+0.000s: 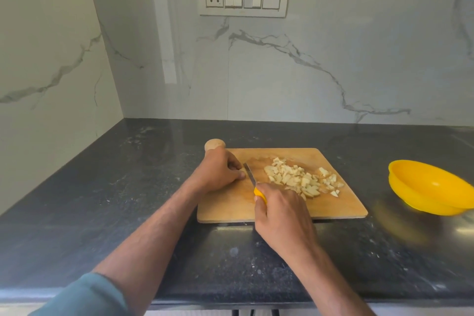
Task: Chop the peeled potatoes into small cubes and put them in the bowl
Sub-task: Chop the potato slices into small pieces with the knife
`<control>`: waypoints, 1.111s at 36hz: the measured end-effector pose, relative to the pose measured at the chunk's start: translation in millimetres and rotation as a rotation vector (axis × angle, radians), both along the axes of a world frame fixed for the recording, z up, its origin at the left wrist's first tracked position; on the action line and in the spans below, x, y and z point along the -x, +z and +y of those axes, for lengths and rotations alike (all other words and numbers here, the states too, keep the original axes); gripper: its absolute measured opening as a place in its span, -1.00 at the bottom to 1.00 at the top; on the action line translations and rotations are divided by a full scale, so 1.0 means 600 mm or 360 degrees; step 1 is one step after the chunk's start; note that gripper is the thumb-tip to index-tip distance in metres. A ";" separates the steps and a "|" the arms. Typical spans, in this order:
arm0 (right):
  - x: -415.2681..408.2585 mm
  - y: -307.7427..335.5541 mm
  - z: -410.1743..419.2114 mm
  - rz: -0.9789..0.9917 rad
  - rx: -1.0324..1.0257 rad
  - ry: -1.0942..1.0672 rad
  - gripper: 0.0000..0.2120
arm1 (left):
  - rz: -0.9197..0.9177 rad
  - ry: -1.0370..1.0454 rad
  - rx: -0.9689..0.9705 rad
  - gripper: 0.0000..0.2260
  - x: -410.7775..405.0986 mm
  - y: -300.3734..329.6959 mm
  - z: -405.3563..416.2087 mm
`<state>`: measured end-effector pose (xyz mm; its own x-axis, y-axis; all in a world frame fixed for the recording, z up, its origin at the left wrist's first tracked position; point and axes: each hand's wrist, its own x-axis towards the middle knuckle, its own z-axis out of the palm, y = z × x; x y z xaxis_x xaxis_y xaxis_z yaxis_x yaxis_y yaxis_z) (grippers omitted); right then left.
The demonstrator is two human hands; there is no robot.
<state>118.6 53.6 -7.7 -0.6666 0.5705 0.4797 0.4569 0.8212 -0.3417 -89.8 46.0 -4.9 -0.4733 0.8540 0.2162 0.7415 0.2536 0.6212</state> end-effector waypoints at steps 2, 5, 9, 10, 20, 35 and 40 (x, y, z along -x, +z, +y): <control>-0.003 -0.001 -0.002 -0.0009 0.0002 0.0008 -0.68 | -0.0003 0.0007 0.0000 -0.78 0.001 -0.002 0.001; -0.005 0.000 -0.004 -0.0034 0.0010 0.0019 -0.67 | 0.0009 0.0009 -0.0002 -0.78 0.002 -0.004 0.003; -0.006 0.000 -0.004 -0.0065 0.0028 0.0005 -0.68 | 0.0034 0.0011 -0.0012 -0.78 0.000 -0.008 0.006; -0.006 0.000 -0.004 -0.0070 0.0035 0.0005 -0.69 | 0.0043 0.0009 -0.0012 -0.78 0.000 -0.008 0.007; -0.001 0.002 0.004 -0.0046 0.0068 0.0065 -0.68 | 0.0051 -0.0010 -0.0014 -0.78 0.003 -0.007 0.007; 0.028 0.005 0.001 -0.0183 -0.0080 -0.0076 -0.73 | -0.0011 0.0019 -0.0067 -0.84 -0.002 -0.007 0.006; 0.023 -0.004 -0.010 -0.0215 -0.0048 -0.0083 -0.67 | -0.0021 0.0055 -0.0079 -0.83 -0.006 -0.009 0.009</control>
<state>105.0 47.9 -9.8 -0.6961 0.5926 0.4053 0.5393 0.8042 -0.2497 -86.4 51.4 -10.6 -0.5051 0.8256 0.2516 0.7247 0.2473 0.6432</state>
